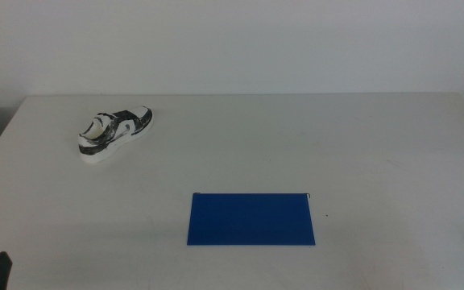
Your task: Use one arm to grab the shoe from the table and place it on the mat.
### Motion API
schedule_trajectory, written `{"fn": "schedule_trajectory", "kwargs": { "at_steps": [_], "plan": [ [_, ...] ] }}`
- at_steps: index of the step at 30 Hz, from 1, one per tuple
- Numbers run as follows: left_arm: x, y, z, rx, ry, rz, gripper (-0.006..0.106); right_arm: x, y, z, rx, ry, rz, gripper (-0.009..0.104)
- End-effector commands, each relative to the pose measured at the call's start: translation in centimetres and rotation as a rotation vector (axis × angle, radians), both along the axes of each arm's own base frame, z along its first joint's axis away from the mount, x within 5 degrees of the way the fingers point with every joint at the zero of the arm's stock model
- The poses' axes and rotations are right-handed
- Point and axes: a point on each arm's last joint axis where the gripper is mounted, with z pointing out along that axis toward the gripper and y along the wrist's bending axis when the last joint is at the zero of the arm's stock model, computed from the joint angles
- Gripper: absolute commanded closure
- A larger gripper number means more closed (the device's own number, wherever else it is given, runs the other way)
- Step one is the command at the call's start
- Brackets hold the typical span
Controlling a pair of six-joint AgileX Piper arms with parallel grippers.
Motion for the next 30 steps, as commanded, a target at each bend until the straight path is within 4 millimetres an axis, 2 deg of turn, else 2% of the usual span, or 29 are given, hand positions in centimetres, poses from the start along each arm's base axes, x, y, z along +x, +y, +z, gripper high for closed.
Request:
{"fn": "schedule_trajectory", "kwargs": {
  "at_steps": [1,5,10,14,22,30],
  "plan": [
    [-0.1,0.1,1.3,0.013,-0.114,0.006,0.015,-0.2,-0.1,1.2,-0.025,-0.109,-0.008,0.029],
    [0.1,0.1,3.5,0.105,-0.118,0.002,0.015,-0.2,-0.1,1.2,-0.025,-0.109,-0.008,0.029],
    [1.4,0.1,7.1,0.107,-0.095,0.000,0.015,-0.2,-0.1,1.2,-0.025,-0.109,-0.008,0.029],
    [3.1,0.1,10.1,0.098,-0.066,-0.002,0.015,-0.2,-0.1,1.2,-0.025,-0.109,-0.008,0.029],
    [7.8,0.0,16.3,0.062,0.048,-0.019,0.015,-0.2,-0.1,1.2,-0.025,-0.109,-0.008,0.029],
    [11.3,-0.3,19.0,0.009,0.170,-0.047,0.015,-0.2,-0.1,1.2,-0.025,-0.109,-0.008,0.029]
  ]
}}
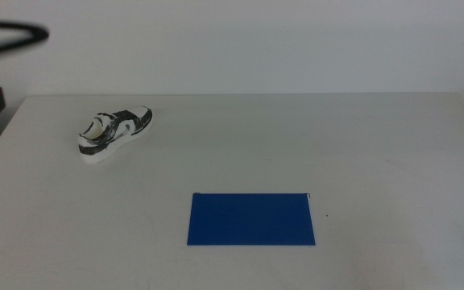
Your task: Use one arm to grab the shoe from the table and place it on the mat.
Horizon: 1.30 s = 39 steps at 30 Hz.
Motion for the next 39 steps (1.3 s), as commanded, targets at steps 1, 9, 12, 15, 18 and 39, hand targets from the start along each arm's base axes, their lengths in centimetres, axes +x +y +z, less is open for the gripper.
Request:
{"fn": "schedule_trajectory", "kwargs": {
  "at_steps": [1,9,12,15,18,39],
  "plan": [
    [0.9,-0.1,2.2,-0.036,-0.031,0.000,0.015,-0.2,-0.1,1.2,-0.025,-0.109,-0.008,0.029],
    [4.9,-0.3,3.7,0.021,0.283,-0.056,0.015,-0.2,-0.1,1.2,-0.025,-0.109,-0.008,0.029],
    [7.2,-0.3,4.6,0.054,0.346,-0.079,0.015,-0.2,-0.1,1.2,-0.025,-0.109,-0.008,0.029],
    [9.6,-0.3,5.3,0.102,0.385,-0.115,0.015,-0.2,-0.1,1.2,-0.025,-0.109,-0.008,0.029],
    [12.0,-0.3,5.5,0.119,0.439,-0.141,0.015,-0.2,-0.1,1.2,-0.025,-0.109,-0.008,0.029],
    [25.4,-0.2,-0.5,0.187,0.572,-0.223,0.015,-0.2,-0.1,1.2,-0.025,-0.109,-0.008,0.029]
  ]
}}
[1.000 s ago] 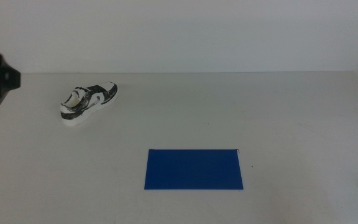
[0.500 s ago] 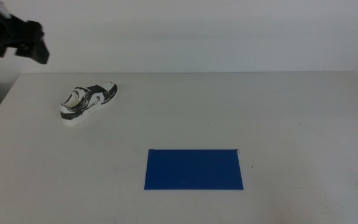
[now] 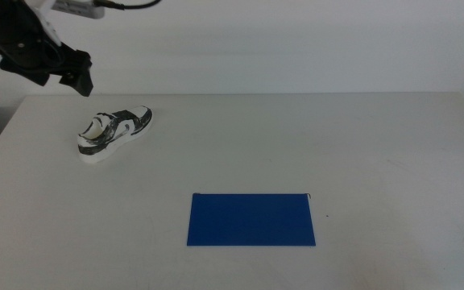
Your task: Use one arm to grab the shoe from the table and place it on the mat.
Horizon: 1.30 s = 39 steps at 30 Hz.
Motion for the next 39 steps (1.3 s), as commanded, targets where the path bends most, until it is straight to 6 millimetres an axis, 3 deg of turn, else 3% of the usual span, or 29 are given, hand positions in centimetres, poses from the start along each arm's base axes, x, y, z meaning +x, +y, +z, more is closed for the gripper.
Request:
{"fn": "schedule_trajectory", "kwargs": {
  "at_steps": [1,9,20,27,39],
  "plan": [
    [0.3,-0.2,3.1,-0.012,-0.128,-0.011,0.015,-0.2,-0.1,1.2,-0.025,-0.109,-0.008,0.029],
    [3.6,-0.2,1.8,-0.013,-0.042,-0.034,0.014,-0.2,-0.1,1.2,-0.025,-0.109,-0.008,0.029],
    [7.2,-0.5,-3.1,-0.010,0.054,-0.118,0.014,-0.2,-0.1,1.2,-0.025,-0.109,-0.008,0.029],
    [8.4,-0.7,-6.2,-0.038,0.093,-0.127,0.014,-0.2,-0.1,1.2,-0.025,-0.109,-0.008,0.029],
    [9.5,-1.1,-9.7,-0.075,0.124,-0.164,0.015,-0.2,-0.1,1.2,-0.025,-0.109,-0.008,0.029]
  ]
}}
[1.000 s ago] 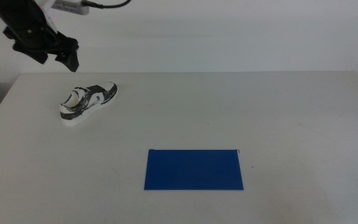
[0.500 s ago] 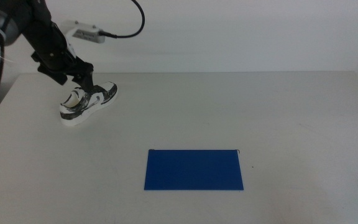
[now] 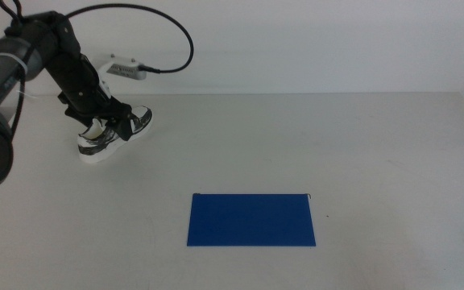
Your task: Use one arm to grab the shoe from the table and place it on the mat.
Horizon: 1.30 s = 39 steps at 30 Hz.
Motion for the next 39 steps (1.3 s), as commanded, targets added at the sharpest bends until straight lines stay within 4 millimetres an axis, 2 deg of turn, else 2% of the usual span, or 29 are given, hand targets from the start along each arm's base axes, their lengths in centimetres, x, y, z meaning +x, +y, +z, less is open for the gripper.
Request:
{"fn": "schedule_trajectory", "kwargs": {
  "at_steps": [1,4,6,9,14,26,33,39],
  "plan": [
    [-0.1,-0.3,3.9,-0.029,-0.102,0.001,0.015,-0.2,-0.1,1.2,-0.025,-0.109,-0.008,0.029],
    [0.1,-0.2,3.5,-0.029,-0.099,0.001,0.018,-0.2,-0.1,1.2,-0.025,-0.109,-0.008,0.029],
    [0.1,-0.2,3.4,-0.029,-0.101,0.002,0.023,-0.2,-0.1,1.2,-0.025,-0.109,-0.008,0.029],
    [0.1,-0.2,3.3,-0.026,-0.101,0.002,0.040,-0.2,-0.1,1.2,-0.025,-0.109,-0.008,0.029],
    [-0.2,-0.1,3.8,-0.010,-0.090,-0.001,0.076,-0.2,-0.1,1.2,-0.025,-0.109,-0.008,0.029],
    [-3.3,-0.5,9.9,-0.025,-0.100,-0.019,0.078,-0.2,-0.1,1.2,-0.025,-0.109,-0.008,0.029],
    [-7.6,-1.7,12.9,0.011,-0.083,-0.054,0.082,-0.2,-0.1,1.2,-0.025,-0.109,-0.008,0.029],
    [-11.8,-3.3,14.3,0.012,-0.073,-0.092,0.082,-0.2,-0.1,1.2,-0.025,-0.109,-0.008,0.029]
  ]
}}
